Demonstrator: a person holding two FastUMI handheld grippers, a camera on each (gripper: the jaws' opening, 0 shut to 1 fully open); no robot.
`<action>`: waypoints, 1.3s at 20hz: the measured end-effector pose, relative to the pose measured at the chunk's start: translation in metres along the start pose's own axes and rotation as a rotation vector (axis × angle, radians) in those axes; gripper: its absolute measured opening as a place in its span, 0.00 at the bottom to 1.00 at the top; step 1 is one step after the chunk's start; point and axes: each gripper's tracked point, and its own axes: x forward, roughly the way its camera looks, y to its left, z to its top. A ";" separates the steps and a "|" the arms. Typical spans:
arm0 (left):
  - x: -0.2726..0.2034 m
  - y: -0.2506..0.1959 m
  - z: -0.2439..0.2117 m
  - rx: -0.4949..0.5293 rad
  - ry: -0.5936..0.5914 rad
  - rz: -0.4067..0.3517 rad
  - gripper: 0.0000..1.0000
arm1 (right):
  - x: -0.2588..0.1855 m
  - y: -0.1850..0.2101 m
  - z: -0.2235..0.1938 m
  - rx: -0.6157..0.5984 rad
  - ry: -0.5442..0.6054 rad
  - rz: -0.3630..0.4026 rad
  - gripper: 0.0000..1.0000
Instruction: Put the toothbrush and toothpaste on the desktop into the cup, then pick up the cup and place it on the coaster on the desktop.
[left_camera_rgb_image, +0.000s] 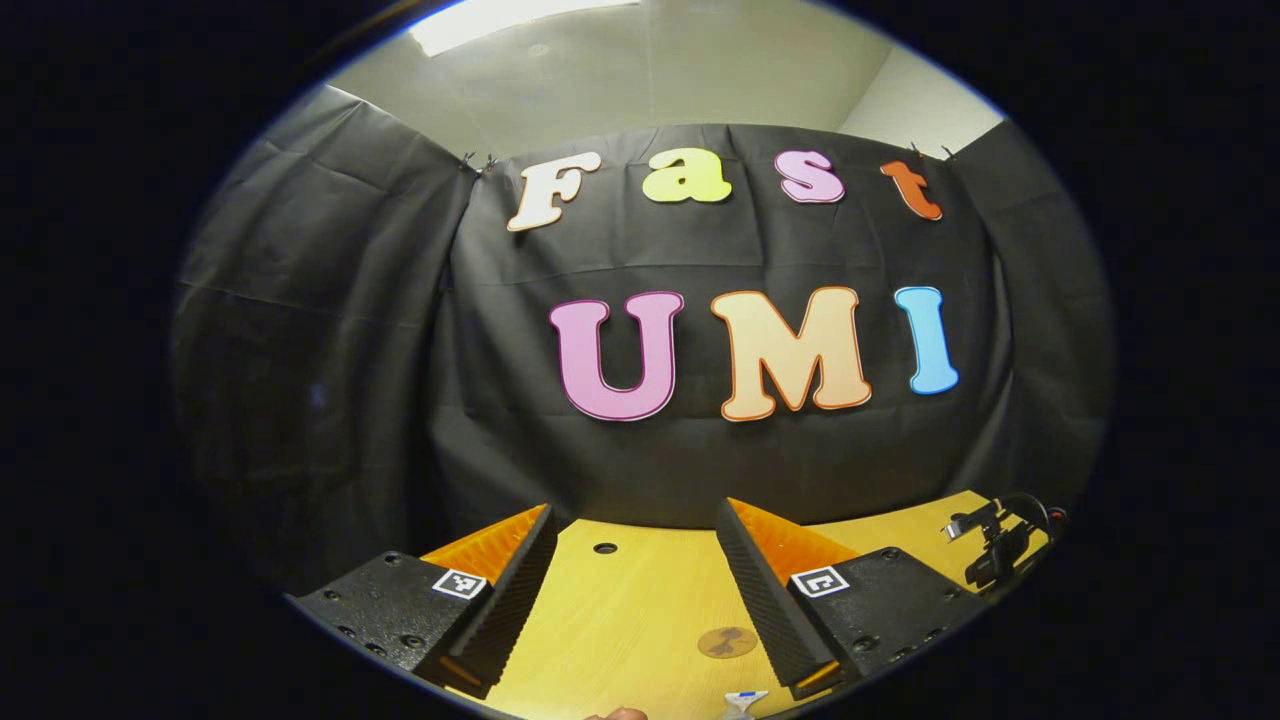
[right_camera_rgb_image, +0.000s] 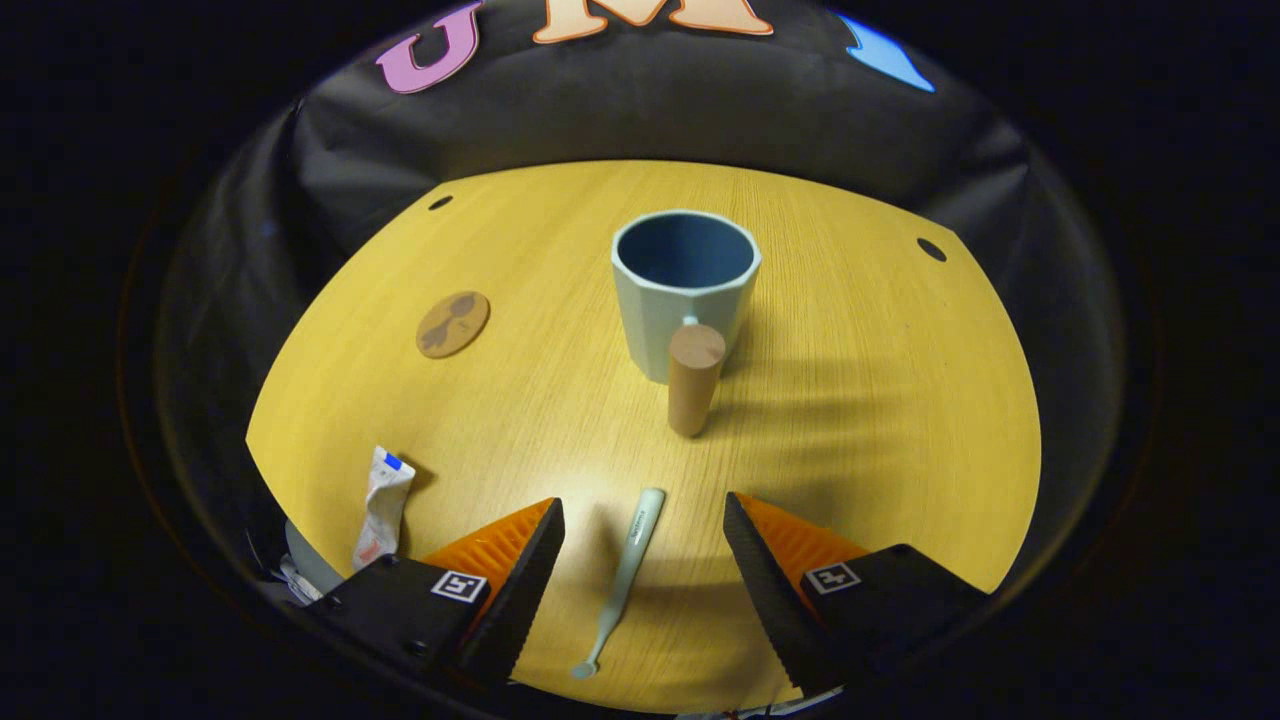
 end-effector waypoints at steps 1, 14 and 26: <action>0.001 0.000 -0.002 0.002 0.005 0.004 0.94 | 0.003 -0.001 -0.005 -0.004 0.023 0.000 0.99; -0.001 0.000 -0.031 0.008 0.072 0.013 0.94 | 0.024 -0.003 -0.023 -0.066 0.152 -0.028 0.72; -0.001 -0.030 -0.071 -0.004 0.171 -0.063 0.94 | 0.018 0.011 -0.034 0.072 0.219 0.093 0.14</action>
